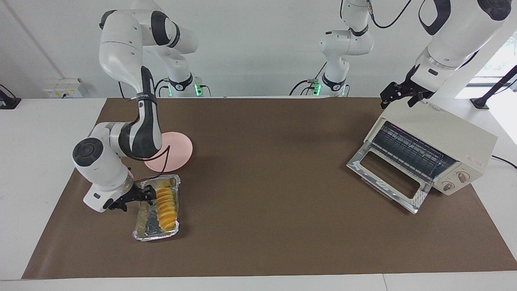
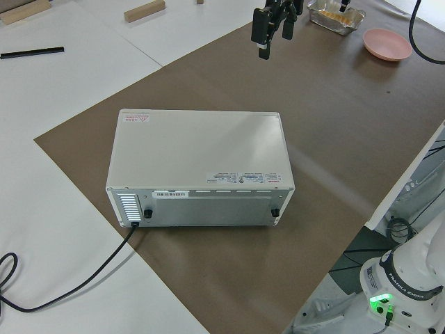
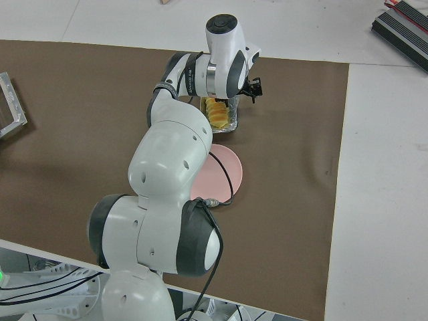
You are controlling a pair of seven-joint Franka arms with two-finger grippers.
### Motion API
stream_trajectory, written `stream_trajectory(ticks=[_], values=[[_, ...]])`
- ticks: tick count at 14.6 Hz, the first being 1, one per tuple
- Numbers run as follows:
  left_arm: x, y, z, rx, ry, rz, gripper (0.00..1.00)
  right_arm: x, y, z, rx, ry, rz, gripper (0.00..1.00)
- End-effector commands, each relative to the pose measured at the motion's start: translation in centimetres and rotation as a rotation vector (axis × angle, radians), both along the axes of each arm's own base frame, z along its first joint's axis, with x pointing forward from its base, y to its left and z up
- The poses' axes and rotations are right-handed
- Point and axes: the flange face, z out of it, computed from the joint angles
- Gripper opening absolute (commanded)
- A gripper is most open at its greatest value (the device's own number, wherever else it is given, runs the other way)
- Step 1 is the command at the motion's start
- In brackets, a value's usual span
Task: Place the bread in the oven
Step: 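Grasp the edge of the foil tray with the right gripper, then slide the foil tray with the right gripper toward the toaster oven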
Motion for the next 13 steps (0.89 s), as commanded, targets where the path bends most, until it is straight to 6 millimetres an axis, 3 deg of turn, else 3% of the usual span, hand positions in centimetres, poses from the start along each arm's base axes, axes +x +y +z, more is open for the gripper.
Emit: stream_trajectory(ticks=[1,2,4,5,10,13], values=[[-0.9,0.4,0.3,-0.011,0.000,0.005,1.00,-1.2,-0.7,0.2,-0.004,-0.005,0.031,0.67],[-0.9,0.4,0.3,-0.011,0.000,0.005,1.00,-1.4,-0.7,-0.1,0.003,-0.001,0.026,0.54],[-0.9,0.4,0.3,-0.011,0.000,0.005,1.00,-1.7,-1.5,-0.6,0.007,-0.035,0.010,0.14],[-0.9,0.4,0.3,-0.011,0.000,0.005,1.00,-1.8,-1.6,-0.8,0.015,-0.039,0.003,0.00],[-0.9,0.4,0.3,-0.011,0.000,0.005,1.00,-1.7,-0.6,-0.5,0.034,-0.041,-0.001,0.00],[-0.9,0.4,0.3,-0.011,0.000,0.005,1.00,-1.7,1.0,1.7,0.050,-0.042,-0.040,0.00]])
